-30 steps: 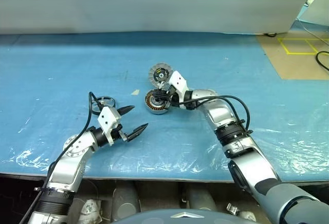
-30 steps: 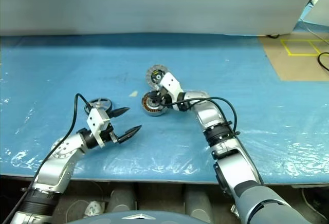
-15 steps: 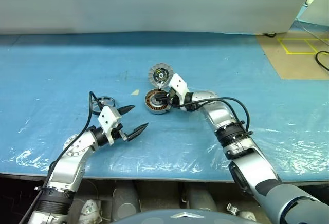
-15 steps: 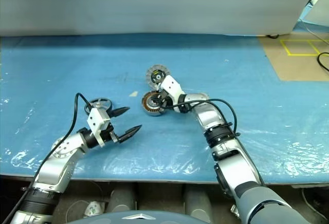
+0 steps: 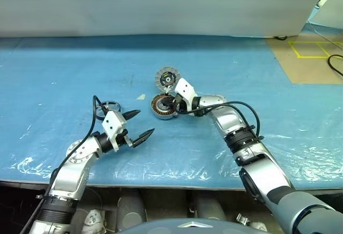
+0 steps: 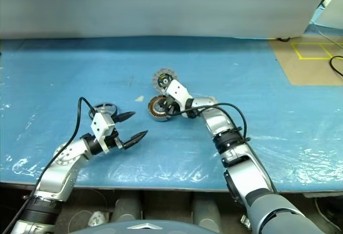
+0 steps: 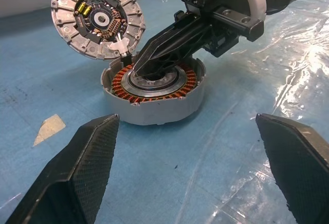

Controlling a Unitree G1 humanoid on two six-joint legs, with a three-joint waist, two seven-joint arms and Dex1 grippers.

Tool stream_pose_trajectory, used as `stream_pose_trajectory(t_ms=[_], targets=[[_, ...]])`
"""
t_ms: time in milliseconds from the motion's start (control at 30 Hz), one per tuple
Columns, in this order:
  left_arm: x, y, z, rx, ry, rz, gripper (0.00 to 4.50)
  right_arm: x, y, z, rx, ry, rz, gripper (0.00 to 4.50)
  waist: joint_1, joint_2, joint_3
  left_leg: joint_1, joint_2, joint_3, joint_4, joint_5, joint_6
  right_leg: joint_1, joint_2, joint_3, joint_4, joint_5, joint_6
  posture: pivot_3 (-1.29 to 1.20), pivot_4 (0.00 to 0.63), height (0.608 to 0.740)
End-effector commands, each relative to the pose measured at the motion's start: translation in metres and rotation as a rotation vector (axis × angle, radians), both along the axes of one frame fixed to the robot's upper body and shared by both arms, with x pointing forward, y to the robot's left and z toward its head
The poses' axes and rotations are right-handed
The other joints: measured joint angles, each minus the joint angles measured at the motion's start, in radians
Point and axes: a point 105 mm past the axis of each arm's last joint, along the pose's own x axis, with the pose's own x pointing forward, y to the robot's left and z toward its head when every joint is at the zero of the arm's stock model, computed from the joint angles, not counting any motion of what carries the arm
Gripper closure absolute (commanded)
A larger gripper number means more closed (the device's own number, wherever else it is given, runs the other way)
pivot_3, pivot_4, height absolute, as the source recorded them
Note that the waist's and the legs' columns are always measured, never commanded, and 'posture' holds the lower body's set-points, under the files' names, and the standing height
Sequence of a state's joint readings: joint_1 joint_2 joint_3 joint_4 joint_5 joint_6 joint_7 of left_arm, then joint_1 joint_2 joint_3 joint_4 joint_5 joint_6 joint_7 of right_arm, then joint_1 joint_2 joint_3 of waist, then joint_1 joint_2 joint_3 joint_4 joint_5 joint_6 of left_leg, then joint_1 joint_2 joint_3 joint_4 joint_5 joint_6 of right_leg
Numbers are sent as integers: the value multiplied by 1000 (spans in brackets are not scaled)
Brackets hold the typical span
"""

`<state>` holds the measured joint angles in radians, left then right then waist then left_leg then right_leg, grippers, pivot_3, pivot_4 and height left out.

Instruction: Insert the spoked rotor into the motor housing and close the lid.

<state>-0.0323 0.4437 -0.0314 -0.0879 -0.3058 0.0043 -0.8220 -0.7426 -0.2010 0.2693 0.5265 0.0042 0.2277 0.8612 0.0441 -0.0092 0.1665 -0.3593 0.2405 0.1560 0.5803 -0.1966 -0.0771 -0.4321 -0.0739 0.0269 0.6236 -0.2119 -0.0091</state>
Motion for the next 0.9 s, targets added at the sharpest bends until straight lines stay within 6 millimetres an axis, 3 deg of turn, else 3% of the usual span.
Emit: stream_pose_trajectory(t_ms=[33,300,533,633,900], targets=[[1,0,8,4,-36,-5,0,-4,-13,-30,-75,123,-53,4457,0,0,-1,1,0,0,0,0,0,1,0,0,0,0,0,0,150,740],[1,-1,8,4,-35,-7,0,-19,-19,-45,-133,239,-21,4457,0,0,-4,9,0,0,-2,-1,0,7,0,1,-1,0,0,0,150,740],[1,-1,8,6,-36,-8,0,-26,-21,-47,-148,260,2,4457,1,0,-10,9,0,0,-3,-1,1,8,0,1,-2,-1,1,0,150,740],[1,-1,8,7,-35,-9,0,-25,-14,-33,-88,193,41,4457,2,0,-10,8,0,0,-4,-2,2,8,0,1,-4,-1,1,0,150,740],[1,-1,8,11,-34,-13,0,7,3,39,277,-6,-61,4457,-4,0,-10,0,0,3,-9,0,0,-3,0,1,-6,-1,1,0,150,740]])
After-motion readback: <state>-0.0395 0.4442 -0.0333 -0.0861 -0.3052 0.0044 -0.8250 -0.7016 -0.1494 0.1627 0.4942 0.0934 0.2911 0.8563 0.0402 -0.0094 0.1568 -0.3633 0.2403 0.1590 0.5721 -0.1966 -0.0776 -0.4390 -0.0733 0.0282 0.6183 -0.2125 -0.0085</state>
